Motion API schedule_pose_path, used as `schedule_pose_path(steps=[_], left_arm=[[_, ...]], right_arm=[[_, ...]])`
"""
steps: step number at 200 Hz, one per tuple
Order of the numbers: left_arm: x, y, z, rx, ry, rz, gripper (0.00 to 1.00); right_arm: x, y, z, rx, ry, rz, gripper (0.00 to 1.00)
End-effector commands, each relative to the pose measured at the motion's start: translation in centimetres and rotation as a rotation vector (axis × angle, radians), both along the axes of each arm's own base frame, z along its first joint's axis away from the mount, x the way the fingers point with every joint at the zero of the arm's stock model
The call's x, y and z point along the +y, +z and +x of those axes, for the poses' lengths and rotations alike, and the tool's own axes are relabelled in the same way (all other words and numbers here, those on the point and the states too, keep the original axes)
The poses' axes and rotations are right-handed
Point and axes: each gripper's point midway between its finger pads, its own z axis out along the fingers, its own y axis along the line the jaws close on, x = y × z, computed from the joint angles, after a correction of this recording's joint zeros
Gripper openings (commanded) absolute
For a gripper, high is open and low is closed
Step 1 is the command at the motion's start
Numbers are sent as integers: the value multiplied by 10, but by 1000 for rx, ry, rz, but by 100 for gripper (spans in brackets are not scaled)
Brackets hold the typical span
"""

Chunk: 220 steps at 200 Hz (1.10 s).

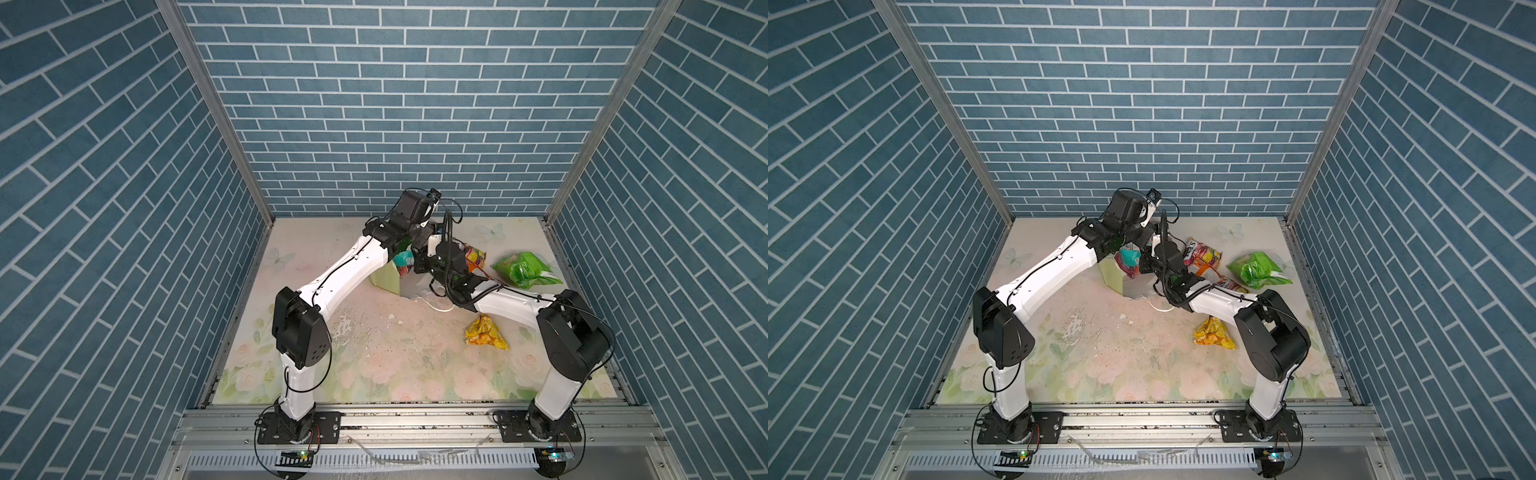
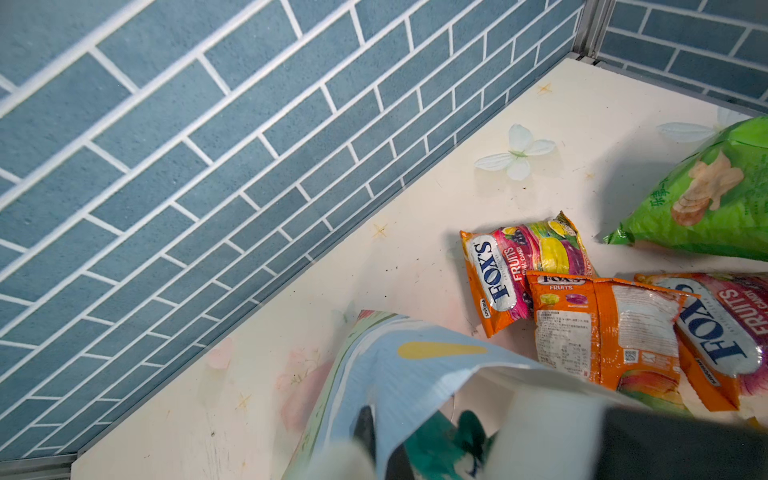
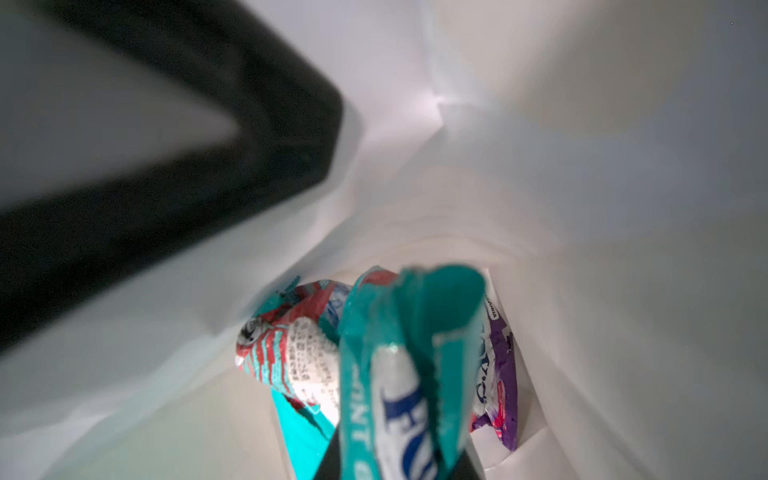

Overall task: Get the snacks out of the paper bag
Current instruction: 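Lift the teal packet up out of the bag with the right gripper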

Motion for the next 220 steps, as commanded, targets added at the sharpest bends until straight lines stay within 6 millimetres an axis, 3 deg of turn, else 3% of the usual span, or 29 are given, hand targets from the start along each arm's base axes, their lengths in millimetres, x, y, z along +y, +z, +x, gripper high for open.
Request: schedule_pose_path(steps=[1,64,125,220], left_arm=[[-1,11,4,-22,23,-25,0],[4,13,6,-25,53,-18,0],[8,13,11,-22,85,-10,0],[13,18,16,-8,86,-67,0]], right_arm=[[-12,51,-2,-109,-31,58,0],[-24,65,-12,-129,-46,62,0],[-20,76,-16,-121,-14,65,0],[-42,99,-34,-159,-36,71,0]])
